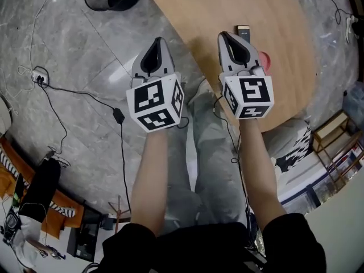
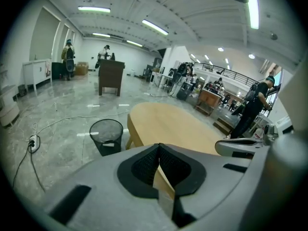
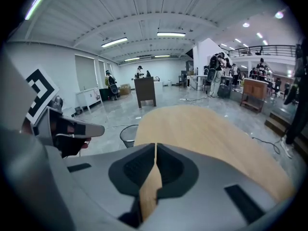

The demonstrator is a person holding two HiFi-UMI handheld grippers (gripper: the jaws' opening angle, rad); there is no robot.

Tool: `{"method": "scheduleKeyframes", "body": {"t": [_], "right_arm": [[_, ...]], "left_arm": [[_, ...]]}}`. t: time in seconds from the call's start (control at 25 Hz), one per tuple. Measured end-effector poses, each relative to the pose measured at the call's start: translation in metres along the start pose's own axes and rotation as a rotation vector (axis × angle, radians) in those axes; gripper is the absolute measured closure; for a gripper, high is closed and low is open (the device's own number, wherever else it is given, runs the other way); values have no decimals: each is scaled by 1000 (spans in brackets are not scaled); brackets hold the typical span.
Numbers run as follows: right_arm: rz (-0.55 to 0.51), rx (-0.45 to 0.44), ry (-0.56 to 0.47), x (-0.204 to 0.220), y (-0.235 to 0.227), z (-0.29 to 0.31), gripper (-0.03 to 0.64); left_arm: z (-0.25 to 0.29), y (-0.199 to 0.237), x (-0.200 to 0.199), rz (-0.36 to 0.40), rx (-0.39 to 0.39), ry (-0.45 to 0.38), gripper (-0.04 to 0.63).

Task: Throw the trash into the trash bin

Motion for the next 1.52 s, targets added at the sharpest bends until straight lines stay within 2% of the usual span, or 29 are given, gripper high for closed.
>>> {"method": "scheduleKeyframes", "body": {"t": [0.28,0.56,0.6,0.68,0.72,0.8,0.96,1.28,1.52], "right_arm": [[109,113,78,72,-36,-75,598],[210,128,139,126,-47,-111,597],[225,124,151,132,-47,-113,585],[259,111,179,146,-45,-115,463],[275,106,194,152,-45,-115,435],[297,99,219,163,-43,-112,428],[312,99,261,175,-45,-103,423],[272,93,322,181,-47,-88,423],[238,132,346,184,-49,-83,425]], "left_arm": [[-32,-76,58,97,129,75,588],[-48,-130,108,176,192,148,588],[-49,-135,114,184,196,157,588],[-51,-144,123,199,202,171,588],[-51,-147,126,206,206,175,588],[-52,-153,131,217,210,181,588],[-51,-160,135,224,206,188,588],[-52,-166,136,193,191,189,588],[-53,-158,137,151,172,199,588]]}}
Point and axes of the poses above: the fingertips, and each gripper's own axes: z forward along the fingers, y to its left, x out of its underside, the point moved 1 cm from there along -z, backward along the fingers, and after that the axes turned 15 degrees about -x, right-handed, at the moved point
